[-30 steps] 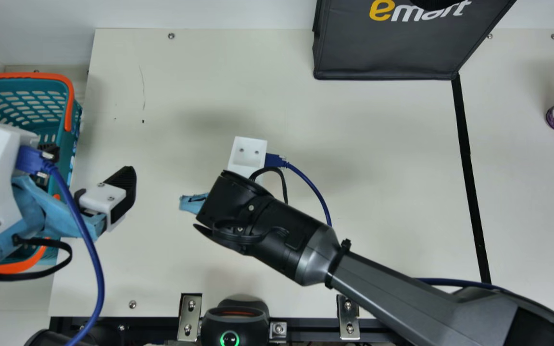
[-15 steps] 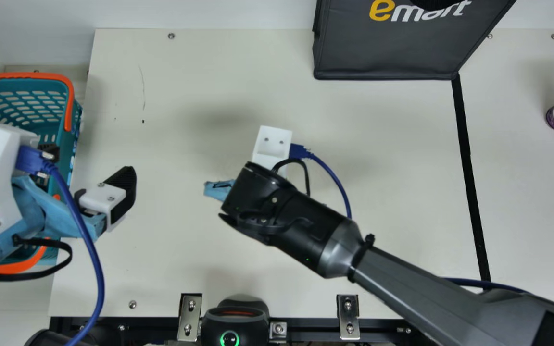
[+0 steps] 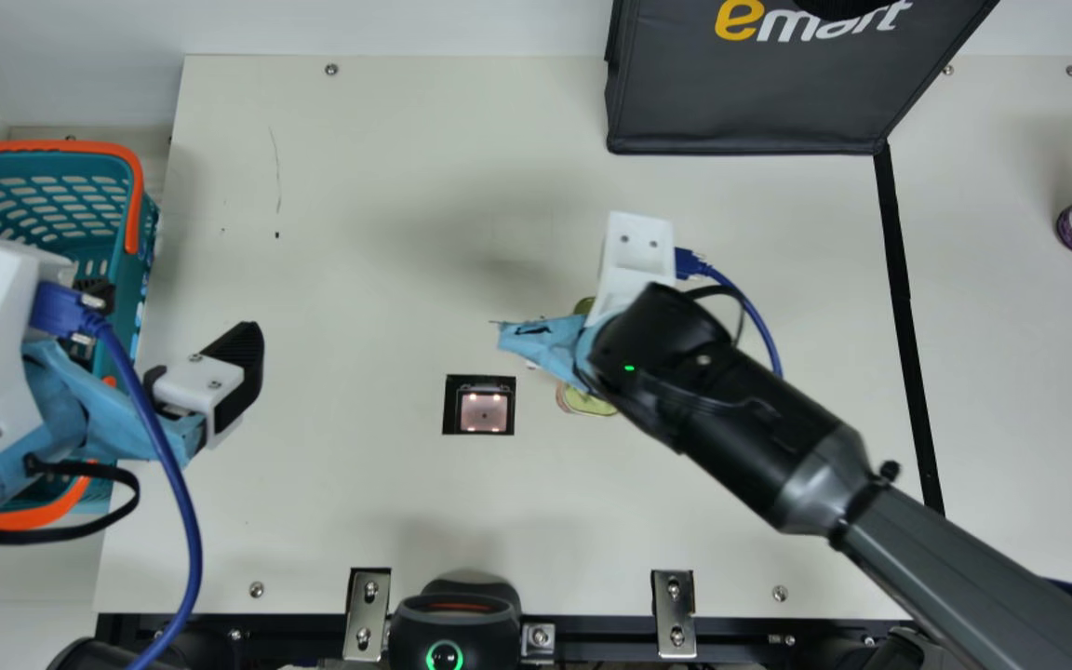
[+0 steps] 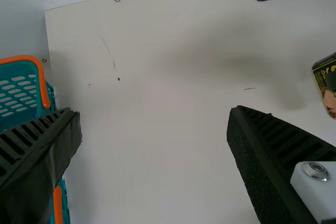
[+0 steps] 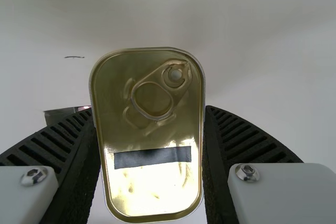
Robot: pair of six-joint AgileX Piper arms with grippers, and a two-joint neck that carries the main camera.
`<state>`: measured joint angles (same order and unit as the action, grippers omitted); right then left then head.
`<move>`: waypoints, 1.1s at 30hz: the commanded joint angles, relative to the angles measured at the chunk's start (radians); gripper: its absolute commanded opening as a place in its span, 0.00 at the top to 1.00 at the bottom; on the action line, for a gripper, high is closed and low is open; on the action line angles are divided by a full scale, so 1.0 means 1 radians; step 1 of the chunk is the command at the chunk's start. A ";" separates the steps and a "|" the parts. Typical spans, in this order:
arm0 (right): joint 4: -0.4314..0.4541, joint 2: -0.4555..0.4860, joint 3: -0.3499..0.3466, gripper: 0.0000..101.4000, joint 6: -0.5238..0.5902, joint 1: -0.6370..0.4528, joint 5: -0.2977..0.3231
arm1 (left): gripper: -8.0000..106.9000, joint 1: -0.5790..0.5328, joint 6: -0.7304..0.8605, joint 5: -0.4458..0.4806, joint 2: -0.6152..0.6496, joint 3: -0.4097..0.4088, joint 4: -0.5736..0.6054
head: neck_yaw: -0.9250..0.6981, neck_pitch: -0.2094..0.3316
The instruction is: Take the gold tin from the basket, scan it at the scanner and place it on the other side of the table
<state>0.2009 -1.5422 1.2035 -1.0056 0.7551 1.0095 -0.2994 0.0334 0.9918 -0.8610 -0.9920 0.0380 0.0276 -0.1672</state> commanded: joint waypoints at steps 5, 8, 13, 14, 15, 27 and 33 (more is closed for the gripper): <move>-0.055 0.075 -0.077 1.00 0.181 -0.093 -0.053 | 0.15 0.000 0.000 0.000 0.000 0.000 0.000 | 0.140 0.029; -0.078 0.107 -0.106 1.00 0.262 -0.141 -0.065 | 0.15 0.000 0.000 0.000 0.000 0.000 0.000 | 0.210 0.029; -0.126 0.161 -0.154 1.00 0.421 -0.243 -0.083 | 0.15 0.000 0.000 0.000 0.000 0.000 0.000 | 0.327 0.029; -0.136 0.171 -0.163 1.00 0.456 -0.268 -0.085 | 0.15 0.000 0.000 0.000 0.000 0.000 0.000 | 0.349 0.029; -0.146 0.181 -0.171 1.00 0.491 -0.292 -0.087 | 0.15 0.000 0.000 0.000 0.000 0.000 0.000 | 0.349 0.029; -0.310 0.239 -0.218 1.00 0.967 -0.637 -0.093 | 0.15 0.000 0.000 0.000 0.000 0.000 0.000 | 0.349 0.029; -0.388 0.223 -0.213 1.00 1.200 -0.809 -0.082 | 0.15 0.000 0.000 0.000 0.000 0.000 0.000 | 0.349 0.029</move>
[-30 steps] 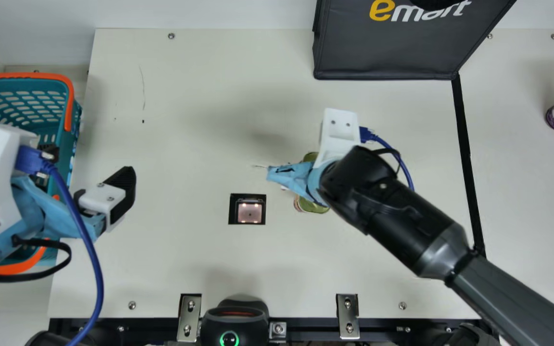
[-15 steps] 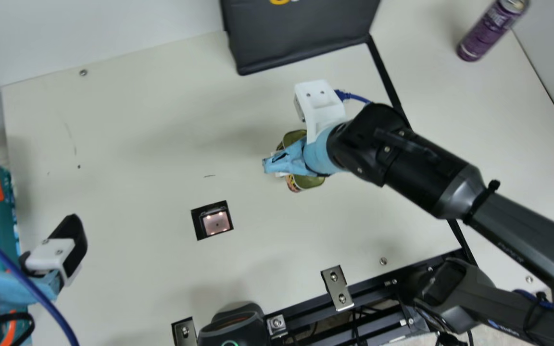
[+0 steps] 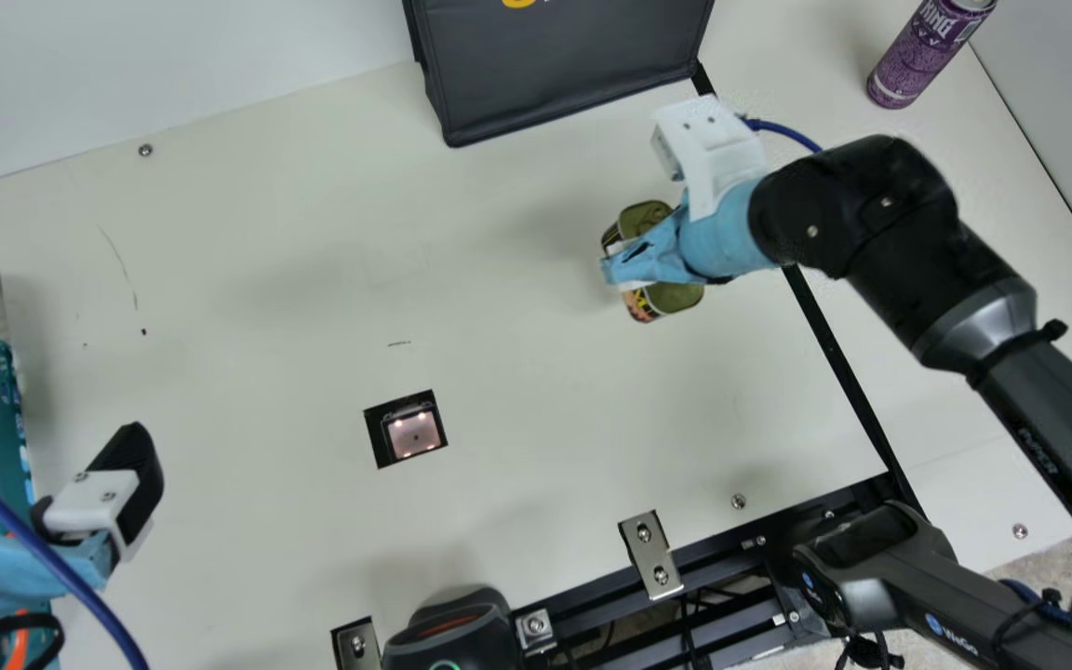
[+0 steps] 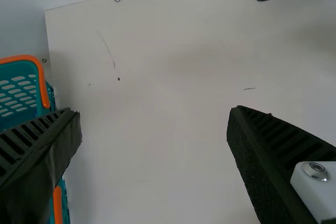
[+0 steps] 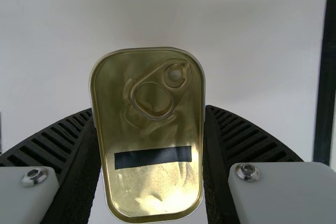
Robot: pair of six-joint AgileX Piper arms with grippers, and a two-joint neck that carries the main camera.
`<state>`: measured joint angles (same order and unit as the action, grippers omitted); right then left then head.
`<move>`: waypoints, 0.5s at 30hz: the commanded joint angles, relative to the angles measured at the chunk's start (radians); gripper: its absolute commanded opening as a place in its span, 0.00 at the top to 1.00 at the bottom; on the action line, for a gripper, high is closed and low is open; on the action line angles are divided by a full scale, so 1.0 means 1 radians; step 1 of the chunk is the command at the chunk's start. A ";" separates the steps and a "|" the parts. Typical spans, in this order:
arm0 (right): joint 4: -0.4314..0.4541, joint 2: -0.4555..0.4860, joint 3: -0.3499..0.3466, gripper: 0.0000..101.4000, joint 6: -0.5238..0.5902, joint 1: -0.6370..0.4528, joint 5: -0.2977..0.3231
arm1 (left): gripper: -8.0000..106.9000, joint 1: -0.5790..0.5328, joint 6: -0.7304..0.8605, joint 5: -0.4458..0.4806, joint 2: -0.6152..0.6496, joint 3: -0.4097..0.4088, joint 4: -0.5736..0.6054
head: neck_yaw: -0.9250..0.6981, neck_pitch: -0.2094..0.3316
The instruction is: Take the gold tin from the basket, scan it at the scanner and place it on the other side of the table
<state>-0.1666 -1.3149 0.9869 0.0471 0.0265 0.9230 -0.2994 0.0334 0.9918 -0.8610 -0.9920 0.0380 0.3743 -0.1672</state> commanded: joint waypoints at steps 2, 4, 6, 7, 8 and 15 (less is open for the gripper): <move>-0.042 -0.016 0.010 1.00 0.219 -0.132 0.011 | 0.15 0.000 0.000 0.000 0.000 0.000 0.000 | 0.002 0.029; -0.060 -0.031 0.019 1.00 0.288 -0.181 0.017 | 0.15 0.000 0.000 0.000 0.000 0.000 0.000 | 0.002 0.029; -0.076 -0.051 0.031 1.00 0.356 -0.230 0.023 | 0.15 0.000 0.000 0.000 0.000 0.000 0.000 | 0.002 0.029; -0.081 -0.062 0.037 1.00 0.389 -0.254 0.026 | 0.15 0.000 0.000 0.000 0.000 0.000 0.000 | 0.002 0.029; -0.085 -0.074 0.045 1.00 0.420 -0.276 0.028 | 0.15 0.000 0.000 0.000 0.000 0.000 0.000 | 0.002 0.029; -0.084 -0.163 0.112 1.00 0.601 -0.398 0.031 | 0.15 0.000 0.000 0.000 0.000 0.000 0.000 | 0.002 0.029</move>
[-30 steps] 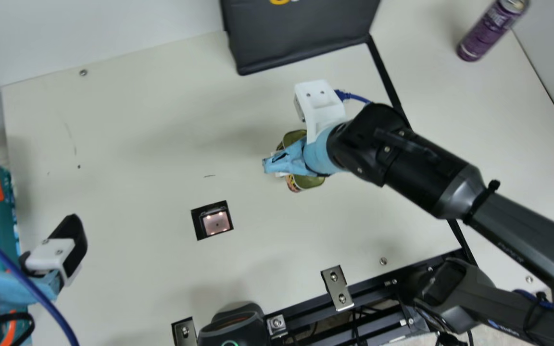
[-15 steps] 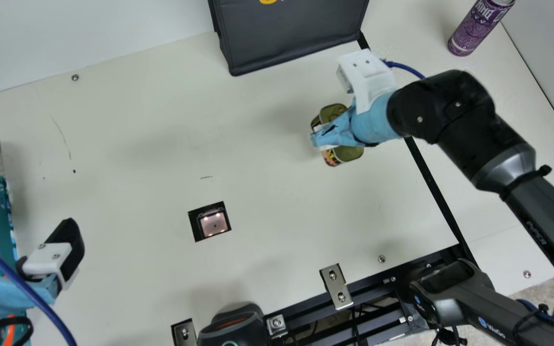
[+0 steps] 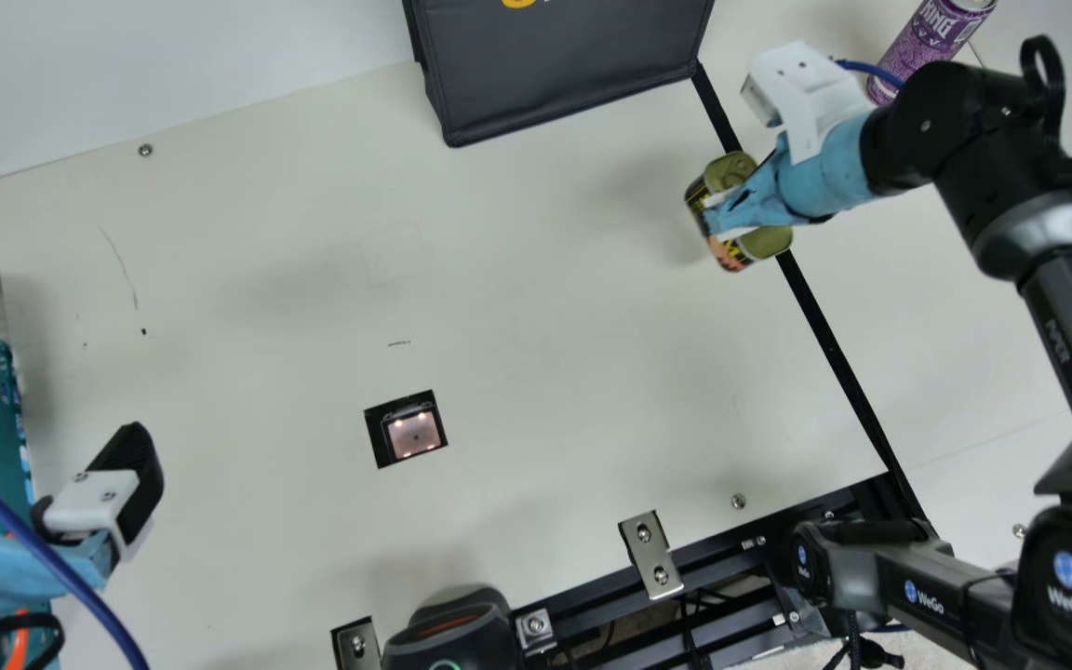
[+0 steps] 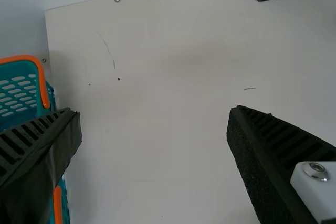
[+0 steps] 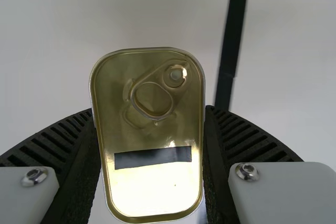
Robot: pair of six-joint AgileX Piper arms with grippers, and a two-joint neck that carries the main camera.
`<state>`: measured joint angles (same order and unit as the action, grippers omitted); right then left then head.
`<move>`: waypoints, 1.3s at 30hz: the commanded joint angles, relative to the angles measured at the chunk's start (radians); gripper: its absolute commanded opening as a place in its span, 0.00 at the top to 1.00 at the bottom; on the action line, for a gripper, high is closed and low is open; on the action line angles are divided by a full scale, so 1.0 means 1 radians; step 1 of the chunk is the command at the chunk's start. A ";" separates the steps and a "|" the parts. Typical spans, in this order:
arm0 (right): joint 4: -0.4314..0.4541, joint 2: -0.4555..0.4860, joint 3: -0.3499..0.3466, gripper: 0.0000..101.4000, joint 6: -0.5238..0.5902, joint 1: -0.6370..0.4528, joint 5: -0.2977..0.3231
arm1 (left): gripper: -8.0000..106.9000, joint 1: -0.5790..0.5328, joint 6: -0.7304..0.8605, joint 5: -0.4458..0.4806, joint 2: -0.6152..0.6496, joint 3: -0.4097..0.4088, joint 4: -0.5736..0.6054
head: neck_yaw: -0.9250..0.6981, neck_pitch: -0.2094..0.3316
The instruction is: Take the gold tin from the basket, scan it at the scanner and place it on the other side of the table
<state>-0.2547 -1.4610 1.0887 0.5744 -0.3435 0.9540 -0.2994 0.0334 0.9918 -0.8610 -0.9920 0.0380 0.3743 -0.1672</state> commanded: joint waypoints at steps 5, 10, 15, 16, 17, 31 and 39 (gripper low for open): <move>0.036 -0.080 0.062 1.00 0.148 -0.073 -0.021 | 0.15 0.000 0.000 0.000 0.000 0.000 0.000 | 0.002 0.029; 0.090 -0.144 0.108 1.00 0.161 -0.084 -0.060 | 0.15 0.000 0.000 0.000 0.000 0.000 0.000 | 0.002 0.029; 0.157 -0.210 0.156 1.00 0.121 -0.073 -0.104 | 0.15 0.000 0.000 0.000 0.000 0.000 0.000 | 0.002 0.029; 0.171 -0.224 0.167 1.00 0.108 -0.071 -0.112 | 0.15 0.000 0.000 0.000 0.000 0.000 0.000 | 0.002 0.029; 0.185 -0.237 0.177 1.00 0.093 -0.068 -0.118 | 0.15 0.000 0.000 0.000 0.000 0.000 0.000 | 0.002 0.029; 0.287 -0.413 0.341 1.00 -0.088 -0.052 -0.147 | 0.15 0.000 0.000 0.000 0.000 0.000 0.000 | 0.002 0.029; 0.321 -0.480 0.419 1.00 -0.153 -0.050 -0.139 | 0.15 0.000 0.000 0.000 0.000 0.000 0.000 | 0.002 0.029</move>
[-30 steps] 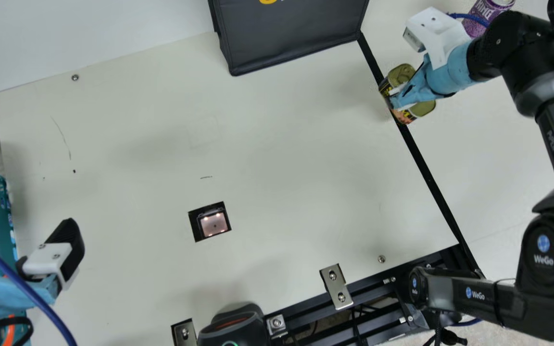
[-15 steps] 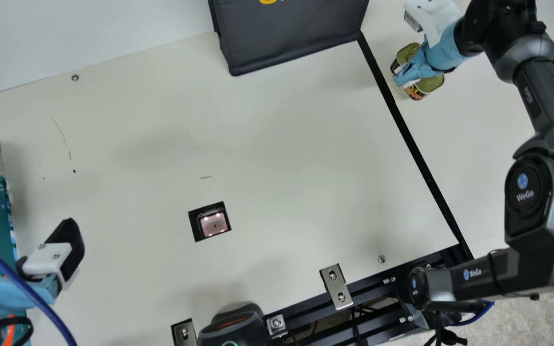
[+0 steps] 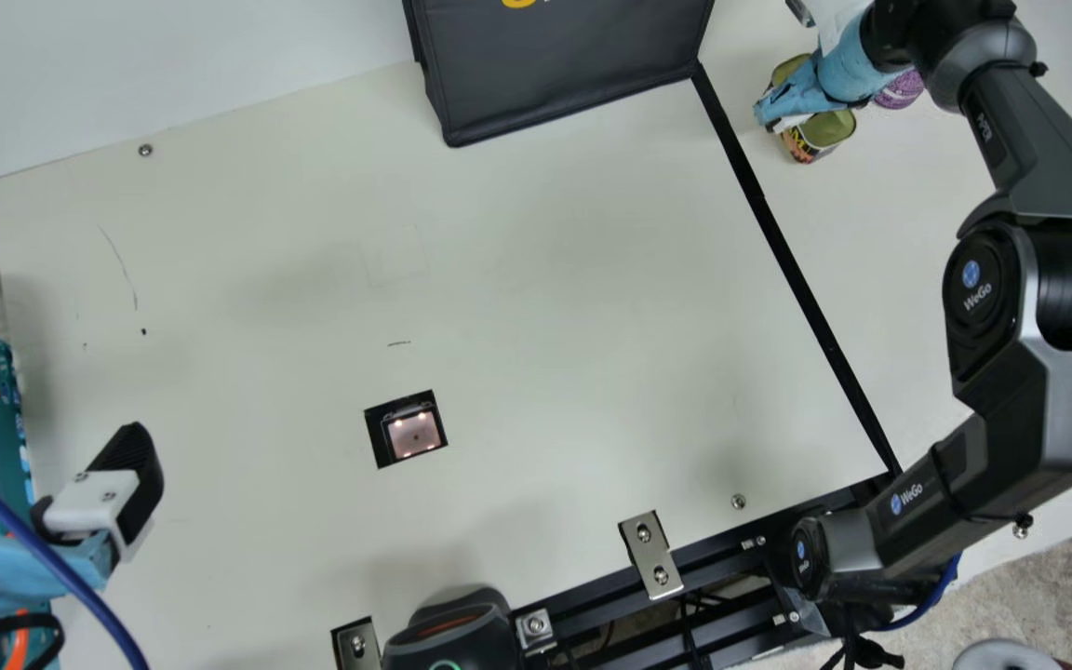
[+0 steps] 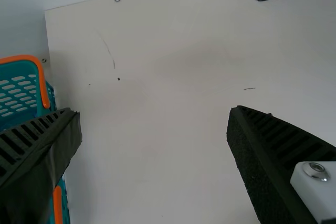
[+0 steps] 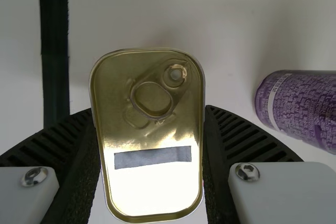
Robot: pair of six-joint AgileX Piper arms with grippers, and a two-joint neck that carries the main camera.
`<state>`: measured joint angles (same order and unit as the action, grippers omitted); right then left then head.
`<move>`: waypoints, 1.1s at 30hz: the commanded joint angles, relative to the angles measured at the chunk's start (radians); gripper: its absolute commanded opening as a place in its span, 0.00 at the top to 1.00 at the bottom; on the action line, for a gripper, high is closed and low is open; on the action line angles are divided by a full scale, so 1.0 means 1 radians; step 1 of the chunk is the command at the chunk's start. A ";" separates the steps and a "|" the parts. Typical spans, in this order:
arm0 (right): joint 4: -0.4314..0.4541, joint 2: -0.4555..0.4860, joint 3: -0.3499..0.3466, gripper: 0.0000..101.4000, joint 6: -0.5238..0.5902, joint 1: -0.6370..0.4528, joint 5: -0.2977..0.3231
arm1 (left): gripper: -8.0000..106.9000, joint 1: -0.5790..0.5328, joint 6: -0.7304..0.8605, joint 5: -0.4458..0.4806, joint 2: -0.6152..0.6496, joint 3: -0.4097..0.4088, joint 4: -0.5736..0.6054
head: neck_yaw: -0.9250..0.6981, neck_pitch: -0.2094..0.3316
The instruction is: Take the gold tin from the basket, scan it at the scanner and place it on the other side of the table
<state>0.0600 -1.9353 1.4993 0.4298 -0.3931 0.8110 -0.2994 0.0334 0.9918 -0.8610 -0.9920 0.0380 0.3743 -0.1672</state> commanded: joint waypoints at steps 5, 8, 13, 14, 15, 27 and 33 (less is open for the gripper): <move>0.028 -0.037 0.047 0.90 -0.043 0.001 0.012 | 0.15 0.000 0.000 0.000 0.000 0.000 0.000 | 0.002 0.029; 0.038 -0.051 0.064 0.80 -0.058 0.002 0.018 | 0.15 0.000 0.000 0.000 0.000 0.000 0.000 | 0.002 0.029; 0.046 -0.066 0.081 0.64 -0.076 0.005 0.031 | 0.15 0.000 0.000 0.000 0.000 0.000 0.000 | 0.002 0.029; 0.046 -0.068 0.083 0.60 -0.079 0.005 0.033 | 0.15 0.000 0.000 0.000 0.000 0.000 0.000 | 0.002 0.029; 0.047 -0.070 0.084 0.57 -0.081 0.005 0.035 | 0.15 0.000 0.000 0.000 0.000 0.000 0.000 | 0.002 0.029; 0.065 -0.074 0.074 0.18 -0.101 0.010 0.037 | 0.15 0.000 0.000 0.000 0.000 0.000 0.000 | 0.002 0.029; 0.073 -0.056 0.061 0.06 -0.114 0.016 0.030 | 0.15 0.000 0.000 0.000 0.000 0.000 0.000 | 0.002 0.029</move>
<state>0.1322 -1.9951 1.5633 0.3185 -0.3798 0.8429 -0.2994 0.0334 0.9918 -0.8610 -0.9920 0.0380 0.3743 -0.1672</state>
